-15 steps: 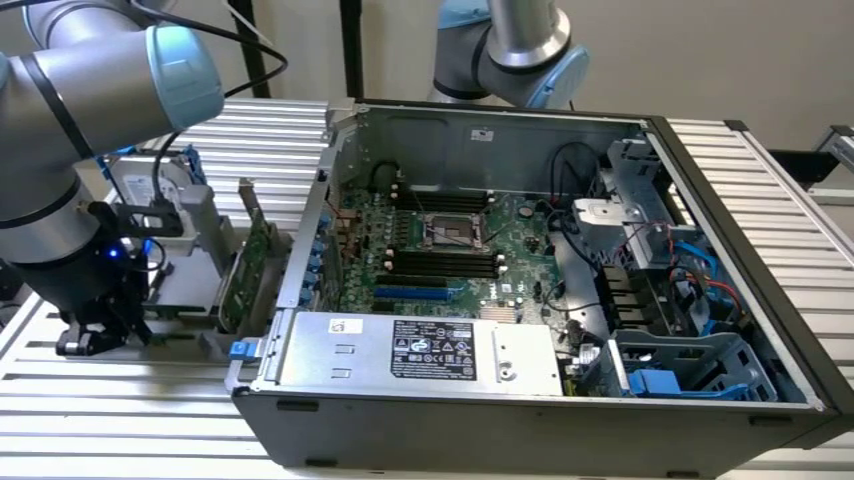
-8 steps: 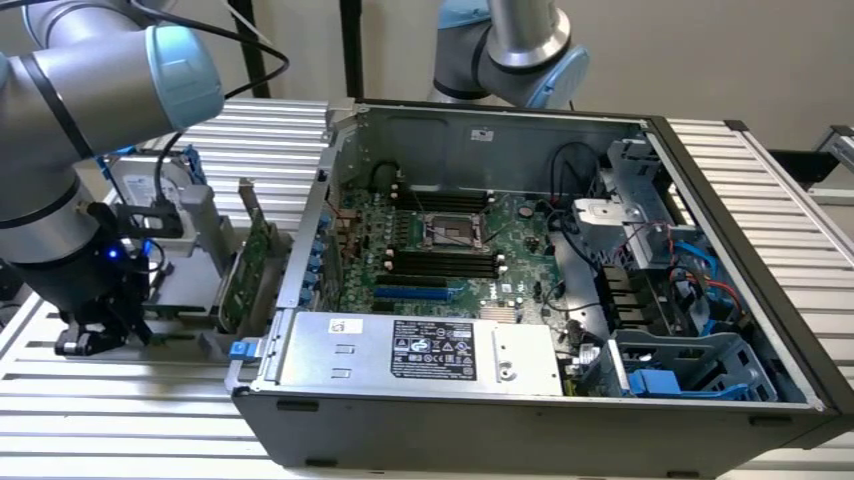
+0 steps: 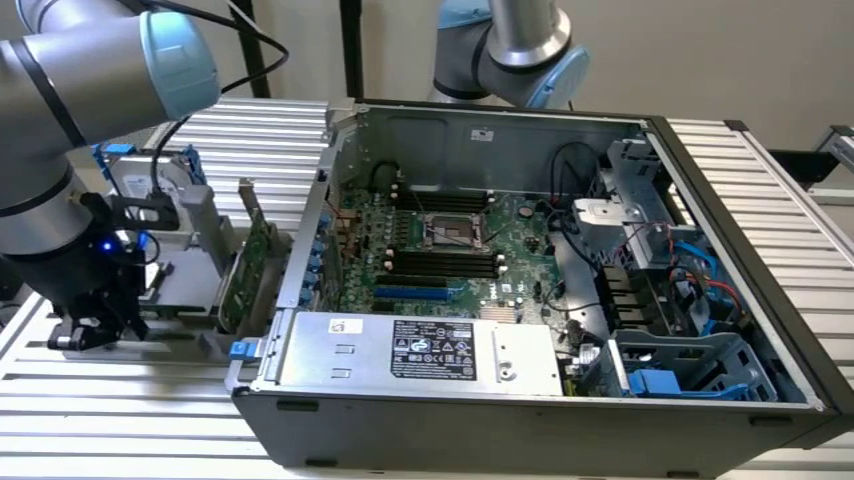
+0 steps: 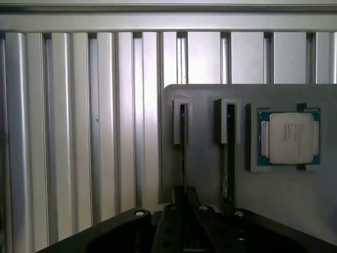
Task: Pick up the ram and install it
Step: 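Pick up the ram and move it above insertion slot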
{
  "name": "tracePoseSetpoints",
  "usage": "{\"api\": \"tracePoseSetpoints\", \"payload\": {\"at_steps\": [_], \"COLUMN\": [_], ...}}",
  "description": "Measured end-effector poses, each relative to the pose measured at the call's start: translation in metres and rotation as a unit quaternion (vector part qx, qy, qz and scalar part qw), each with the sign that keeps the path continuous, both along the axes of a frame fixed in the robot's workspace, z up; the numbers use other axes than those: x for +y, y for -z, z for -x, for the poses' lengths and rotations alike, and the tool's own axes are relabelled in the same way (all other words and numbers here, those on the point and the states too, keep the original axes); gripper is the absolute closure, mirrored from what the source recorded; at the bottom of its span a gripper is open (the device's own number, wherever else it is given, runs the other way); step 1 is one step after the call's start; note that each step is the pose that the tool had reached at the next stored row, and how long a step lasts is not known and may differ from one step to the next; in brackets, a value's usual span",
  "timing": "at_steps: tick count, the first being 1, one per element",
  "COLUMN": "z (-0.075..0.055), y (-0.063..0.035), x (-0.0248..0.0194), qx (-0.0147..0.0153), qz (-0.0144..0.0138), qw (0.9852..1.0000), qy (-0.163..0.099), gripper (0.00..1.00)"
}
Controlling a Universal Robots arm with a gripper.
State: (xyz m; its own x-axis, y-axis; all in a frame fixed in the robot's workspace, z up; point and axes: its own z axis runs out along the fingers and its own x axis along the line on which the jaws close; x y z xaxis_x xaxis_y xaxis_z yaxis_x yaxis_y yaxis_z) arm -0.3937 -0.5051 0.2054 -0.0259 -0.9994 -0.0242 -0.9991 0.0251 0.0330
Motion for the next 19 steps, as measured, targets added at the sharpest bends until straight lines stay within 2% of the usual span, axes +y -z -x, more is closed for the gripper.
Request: {"api": "tracePoseSetpoints", "payload": {"at_steps": [4, 12, 19], "z": [0.0, 0.0, -0.006], "y": [-0.0123, -0.0481, -0.0747], "x": [0.0, 0.0, 0.0], "qx": [0.0, 0.0, -0.0001], "qz": [0.0, 0.0, 0.0], "qw": [1.0, 1.0, 1.0], "qy": [0.0, 0.0, 0.0], "gripper": [1.0, 1.0, 1.0]}}
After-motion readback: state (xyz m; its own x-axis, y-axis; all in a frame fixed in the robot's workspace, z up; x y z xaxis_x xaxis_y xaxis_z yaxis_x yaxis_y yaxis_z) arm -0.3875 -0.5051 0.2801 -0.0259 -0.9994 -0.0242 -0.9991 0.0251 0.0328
